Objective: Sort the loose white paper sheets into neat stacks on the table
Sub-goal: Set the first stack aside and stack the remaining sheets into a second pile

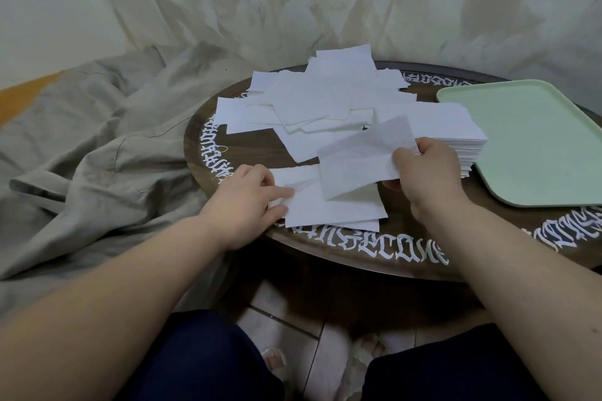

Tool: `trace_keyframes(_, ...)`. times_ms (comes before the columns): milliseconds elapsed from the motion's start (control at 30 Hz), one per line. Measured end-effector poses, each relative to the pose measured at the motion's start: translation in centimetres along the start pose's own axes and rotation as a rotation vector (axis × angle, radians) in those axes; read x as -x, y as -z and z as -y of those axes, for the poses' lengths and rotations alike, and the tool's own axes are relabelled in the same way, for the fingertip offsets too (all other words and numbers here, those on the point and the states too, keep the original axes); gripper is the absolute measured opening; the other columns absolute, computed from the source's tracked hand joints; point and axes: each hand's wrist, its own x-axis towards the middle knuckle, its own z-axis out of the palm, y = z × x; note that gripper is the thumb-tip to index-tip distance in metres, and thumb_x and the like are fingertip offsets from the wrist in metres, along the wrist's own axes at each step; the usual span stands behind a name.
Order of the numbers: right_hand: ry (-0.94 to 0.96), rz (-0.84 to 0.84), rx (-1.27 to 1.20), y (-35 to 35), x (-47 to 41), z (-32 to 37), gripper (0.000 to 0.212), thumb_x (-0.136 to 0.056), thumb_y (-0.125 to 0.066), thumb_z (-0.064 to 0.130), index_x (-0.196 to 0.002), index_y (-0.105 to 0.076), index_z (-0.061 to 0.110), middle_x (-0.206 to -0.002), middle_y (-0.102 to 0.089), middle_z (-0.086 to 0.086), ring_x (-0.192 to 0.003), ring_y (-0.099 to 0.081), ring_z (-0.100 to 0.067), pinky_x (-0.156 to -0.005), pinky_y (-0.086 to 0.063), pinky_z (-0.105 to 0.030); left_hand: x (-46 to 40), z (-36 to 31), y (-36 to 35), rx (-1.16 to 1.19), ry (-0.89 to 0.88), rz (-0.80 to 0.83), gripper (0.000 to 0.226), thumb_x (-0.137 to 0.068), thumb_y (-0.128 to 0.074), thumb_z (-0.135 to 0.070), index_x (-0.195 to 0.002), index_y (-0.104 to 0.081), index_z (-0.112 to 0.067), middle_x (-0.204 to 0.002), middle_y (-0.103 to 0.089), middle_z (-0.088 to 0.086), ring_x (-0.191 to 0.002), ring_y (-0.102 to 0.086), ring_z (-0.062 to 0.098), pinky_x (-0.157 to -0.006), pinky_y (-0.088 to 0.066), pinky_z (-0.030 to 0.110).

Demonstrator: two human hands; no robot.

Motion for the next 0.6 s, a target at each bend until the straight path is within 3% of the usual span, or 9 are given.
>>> trace_keyframes(100,-0.023,-0.009,-0.055,0.0,0.2,0.1,0.024,-0.087,-0.048,0.003,-0.074,-0.06,0.019,-0.087,-0.065,0.0,-0.083,-0.064,-0.022,-0.066,-0.059,-0.036,0.0,0.0,-0.1,-0.005,0.046,0.023,0.079,-0.069,-0.016,-0.071,-0.134,-0.049,-0.041,-0.116,-0.041,-0.008,-0.117,-0.034,0.016,-0.105,-0.031,0.034)
trace_keyframes(233,-0.109,-0.001,-0.18,-0.1,0.4,0.7,0.02,-0.089,-0.048,0.0,-0.079,-0.06,0.014,-0.093,-0.063,-0.004,-0.083,-0.062,-0.022,-0.062,-0.057,-0.031,-0.1,0.1,-0.2,-0.038,0.073,0.04,0.089,-0.063,-0.013,-0.078,-0.139,-0.042,-0.042,-0.119,-0.04,-0.006,-0.117,-0.034,0.017,-0.106,-0.031,0.036)
trace_keyframes(367,-0.296,0.156,-0.397,-1.0,1.0,1.1,0.015,-0.091,-0.048,-0.005,-0.086,-0.056,0.007,-0.095,-0.06,-0.009,-0.083,-0.06,-0.024,-0.057,-0.056,-0.029,-0.1,0.2,-0.5,-0.067,0.091,0.072,0.092,-0.058,-0.016,-0.082,-0.138,-0.041,-0.043,-0.122,-0.039,-0.005,-0.118,-0.033,0.019,-0.105,-0.032,0.038)
trace_keyframes(500,-0.304,0.277,-0.089,-2.0,1.2,-0.8,0.012,-0.087,-0.053,-0.006,-0.082,-0.059,0.003,-0.093,-0.065,-0.013,-0.079,-0.065,-0.028,-0.059,-0.058,-0.038,0.0,0.0,-0.4,-0.063,0.101,0.076,0.088,-0.058,-0.016,-0.08,-0.133,-0.044,-0.043,-0.121,-0.041,-0.005,-0.116,-0.034,0.02,-0.099,-0.032,0.037)
trace_keyframes(600,-0.256,0.283,0.134,-2.1,1.1,-1.8,0.013,-0.075,-0.055,0.0,-0.084,-0.064,-0.004,-0.091,-0.07,-0.02,-0.084,-0.068,-0.039,-0.07,-0.055,-0.06,0.2,0.0,-0.5,-0.046,0.107,0.092,0.084,-0.062,-0.017,-0.078,-0.138,-0.036,-0.048,-0.121,-0.04,-0.007,-0.118,-0.033,0.019,-0.1,-0.031,0.036)
